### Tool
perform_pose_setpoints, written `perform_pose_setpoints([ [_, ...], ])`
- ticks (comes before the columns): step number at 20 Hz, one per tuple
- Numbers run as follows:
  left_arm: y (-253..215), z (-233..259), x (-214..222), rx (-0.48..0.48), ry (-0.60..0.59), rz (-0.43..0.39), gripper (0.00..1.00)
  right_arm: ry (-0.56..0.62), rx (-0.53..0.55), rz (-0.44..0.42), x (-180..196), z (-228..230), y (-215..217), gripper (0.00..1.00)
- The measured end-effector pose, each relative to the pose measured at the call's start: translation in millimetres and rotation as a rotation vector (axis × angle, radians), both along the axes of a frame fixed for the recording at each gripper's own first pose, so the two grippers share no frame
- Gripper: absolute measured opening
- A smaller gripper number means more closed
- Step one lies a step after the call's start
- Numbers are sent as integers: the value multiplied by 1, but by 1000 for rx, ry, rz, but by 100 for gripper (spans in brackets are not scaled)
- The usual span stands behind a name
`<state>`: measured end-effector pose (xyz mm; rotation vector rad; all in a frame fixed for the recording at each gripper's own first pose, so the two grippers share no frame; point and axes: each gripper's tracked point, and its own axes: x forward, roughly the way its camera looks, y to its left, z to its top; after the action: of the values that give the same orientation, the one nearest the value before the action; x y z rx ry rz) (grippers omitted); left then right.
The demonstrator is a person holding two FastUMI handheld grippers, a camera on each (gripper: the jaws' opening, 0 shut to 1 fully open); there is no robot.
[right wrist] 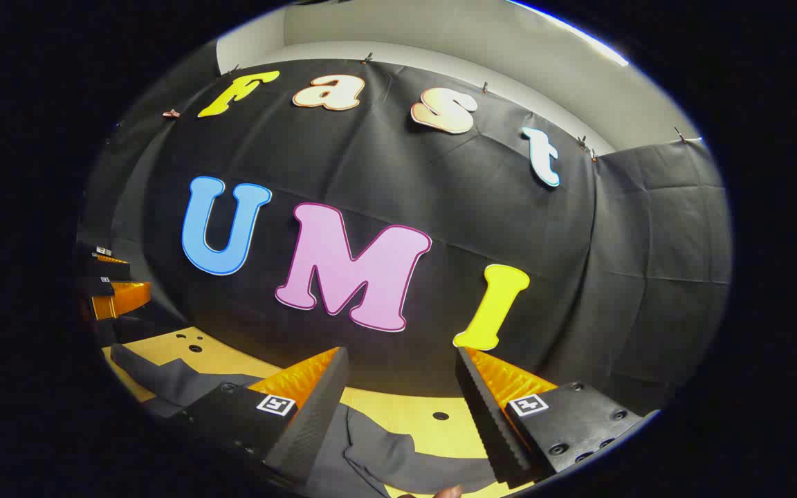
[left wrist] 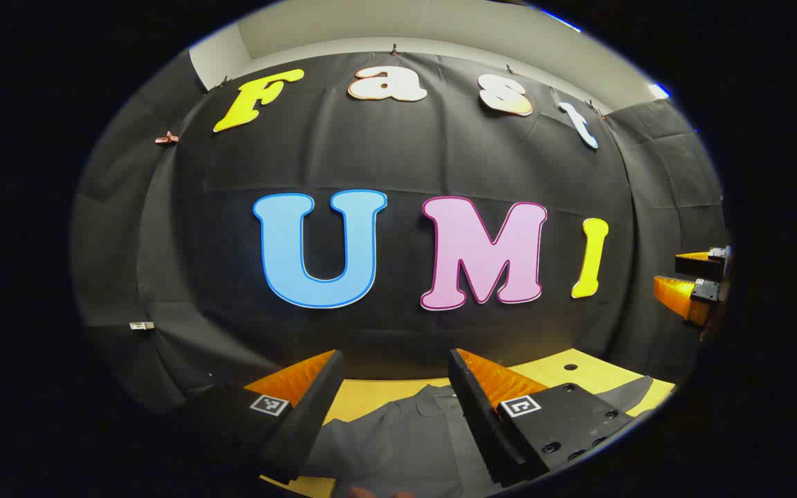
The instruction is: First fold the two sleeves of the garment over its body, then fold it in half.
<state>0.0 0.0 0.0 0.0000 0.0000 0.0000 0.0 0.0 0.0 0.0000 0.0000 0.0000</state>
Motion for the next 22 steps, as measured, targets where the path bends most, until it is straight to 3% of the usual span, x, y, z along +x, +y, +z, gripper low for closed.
perform_pose_setpoints([
  [6,0,1,-4,1,-8,2,95,-7,2,10,-2,5,2,96],
  [7,0,1,-4,4,-8,3,95,-5,2,16,-2,5,4,92],
  [17,-6,4,-4,10,-10,-1,95,24,30,28,2,-1,0,96],
  [18,-8,1,-4,11,-9,-3,95,54,57,30,4,-9,-4,92],
  [22,-22,0,-1,14,-2,-6,95,137,111,-27,11,-43,-51,96],
])
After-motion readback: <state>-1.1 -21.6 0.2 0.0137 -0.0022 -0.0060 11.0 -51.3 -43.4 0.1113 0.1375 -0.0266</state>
